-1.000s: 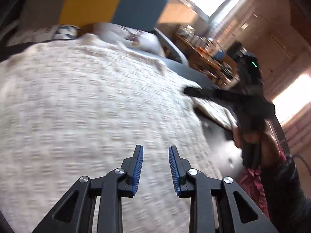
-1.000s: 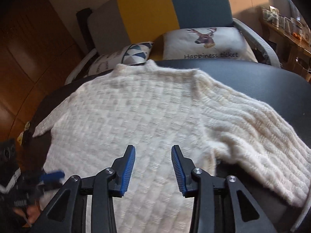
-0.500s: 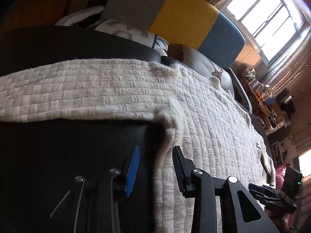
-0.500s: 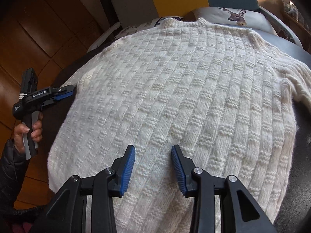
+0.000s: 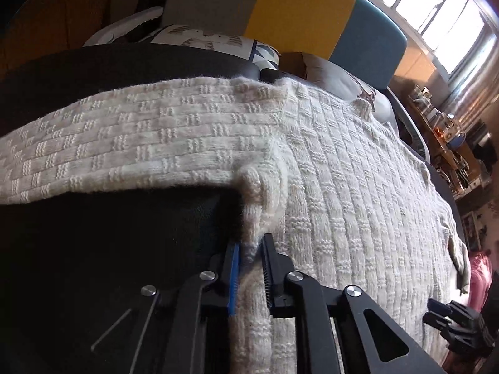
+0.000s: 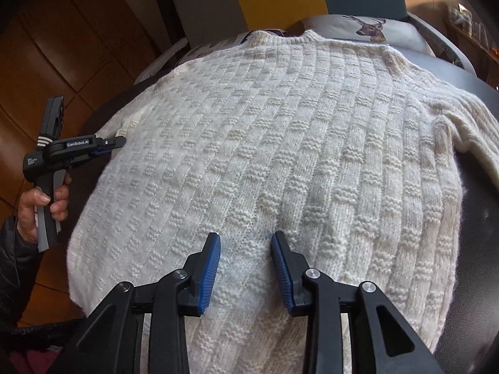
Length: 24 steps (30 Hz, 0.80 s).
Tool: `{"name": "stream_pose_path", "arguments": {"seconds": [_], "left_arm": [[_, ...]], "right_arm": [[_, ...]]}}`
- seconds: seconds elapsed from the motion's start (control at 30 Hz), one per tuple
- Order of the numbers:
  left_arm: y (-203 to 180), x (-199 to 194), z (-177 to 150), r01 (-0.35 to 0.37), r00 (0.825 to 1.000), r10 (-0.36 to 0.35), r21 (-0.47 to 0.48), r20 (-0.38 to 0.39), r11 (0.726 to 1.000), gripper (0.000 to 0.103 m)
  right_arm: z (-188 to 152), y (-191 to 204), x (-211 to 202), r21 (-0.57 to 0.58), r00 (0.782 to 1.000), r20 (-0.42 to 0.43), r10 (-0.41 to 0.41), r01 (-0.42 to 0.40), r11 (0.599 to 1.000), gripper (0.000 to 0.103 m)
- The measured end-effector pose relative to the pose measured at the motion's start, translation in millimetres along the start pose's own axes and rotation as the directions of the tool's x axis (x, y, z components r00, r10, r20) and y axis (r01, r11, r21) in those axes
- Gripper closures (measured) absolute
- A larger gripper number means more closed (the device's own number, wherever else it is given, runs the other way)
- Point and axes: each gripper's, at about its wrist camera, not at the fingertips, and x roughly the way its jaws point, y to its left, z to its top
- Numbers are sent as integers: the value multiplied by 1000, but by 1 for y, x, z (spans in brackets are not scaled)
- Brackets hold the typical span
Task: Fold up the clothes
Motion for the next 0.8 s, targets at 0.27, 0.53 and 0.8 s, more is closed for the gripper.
{"name": "stream_pose_path", "arguments": {"seconds": [0.27, 0.53, 0.8], "left_arm": [[-66, -34, -13, 146, 988, -147, 11, 54, 989, 60], [-241, 5, -63, 460, 873, -418, 141, -250, 877, 59], [-436, 59, -120, 696, 643, -507, 161, -574, 699, 60]], "right_arm": [[-26, -81, -113, 293, 958, 270, -97, 14, 956, 62], [-106, -182, -204, 505, 879, 284, -384, 203, 839, 62], [-162, -232, -222, 653, 855, 375, -359, 32, 757, 61]]}}
